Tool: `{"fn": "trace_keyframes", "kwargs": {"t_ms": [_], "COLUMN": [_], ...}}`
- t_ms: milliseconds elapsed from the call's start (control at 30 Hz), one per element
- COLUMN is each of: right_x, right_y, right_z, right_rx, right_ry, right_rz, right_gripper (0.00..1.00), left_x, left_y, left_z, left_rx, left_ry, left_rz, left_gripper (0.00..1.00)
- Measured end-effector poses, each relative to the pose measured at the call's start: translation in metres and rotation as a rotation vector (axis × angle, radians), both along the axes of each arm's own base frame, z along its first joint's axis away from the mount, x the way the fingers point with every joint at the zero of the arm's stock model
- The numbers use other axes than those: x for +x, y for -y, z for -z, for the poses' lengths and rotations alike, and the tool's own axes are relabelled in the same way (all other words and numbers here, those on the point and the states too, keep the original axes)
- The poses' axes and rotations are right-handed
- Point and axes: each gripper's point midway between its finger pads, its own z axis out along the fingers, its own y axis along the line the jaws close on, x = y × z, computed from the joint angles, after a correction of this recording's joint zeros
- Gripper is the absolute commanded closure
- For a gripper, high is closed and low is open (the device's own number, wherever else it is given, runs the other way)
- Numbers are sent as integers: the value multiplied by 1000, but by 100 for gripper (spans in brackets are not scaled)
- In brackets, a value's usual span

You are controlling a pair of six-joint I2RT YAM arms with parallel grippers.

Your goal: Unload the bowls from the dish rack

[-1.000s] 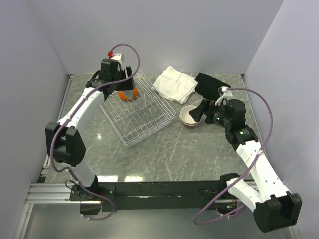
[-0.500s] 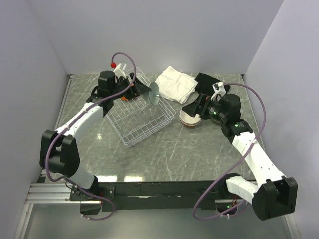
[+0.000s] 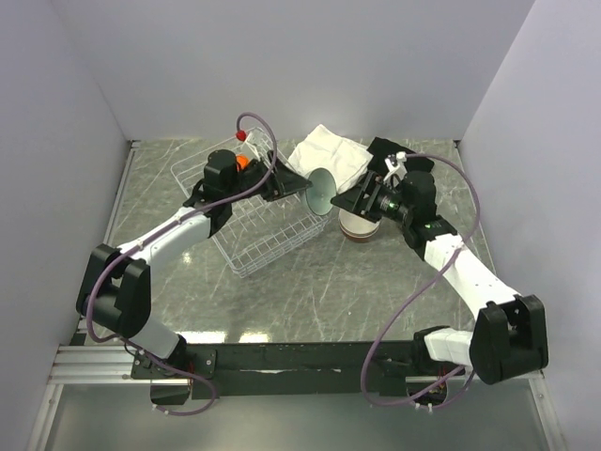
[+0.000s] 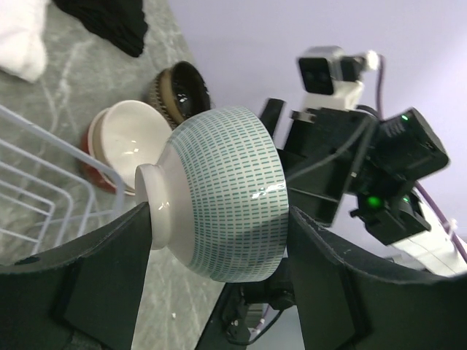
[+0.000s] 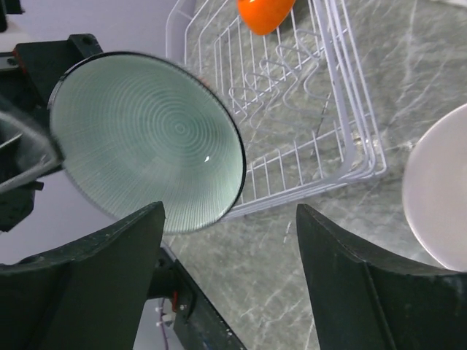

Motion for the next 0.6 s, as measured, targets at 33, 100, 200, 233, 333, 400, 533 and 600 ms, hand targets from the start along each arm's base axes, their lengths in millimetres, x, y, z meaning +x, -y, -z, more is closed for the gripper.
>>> {"fn": "trace_keyframes", "kwargs": {"t_ms": [33,100,200,233,333,400,533,600], "right_x": [1,2,6,8,11,10,10,9], "right_y": [-2,-6,-12,-14,-17,-18,-17,-17], "right_z": [1,5,9,10,13,13,14,14], "right_rx": [7,21,39,46,54,60,46,38], "right_ry": [-7,-26,-55,-64,-80,-88,-78,-76], "right_rz": [-3,-13,-23,-25,-33,-34,-39,-39], "right_gripper": [26,34,48,53,77,94,100,100], "left_x": [-2,-7,-14,-16,-20,-23,-20,-19], "left_y": [3,9,16,18,22,25,24,23], "left_z": [-1,-4,-6,-6,-6,-6,-6,-5], "left_rx": [-6,-15,-31,-35,-42,-43,-48,-41], "left_ry": [3,13,17,16,12,11,-2,-2], "left_rz": [8,25,43,48,60,66,49,43], "left_gripper": [99,99,99,99,98,95,74,54]}}
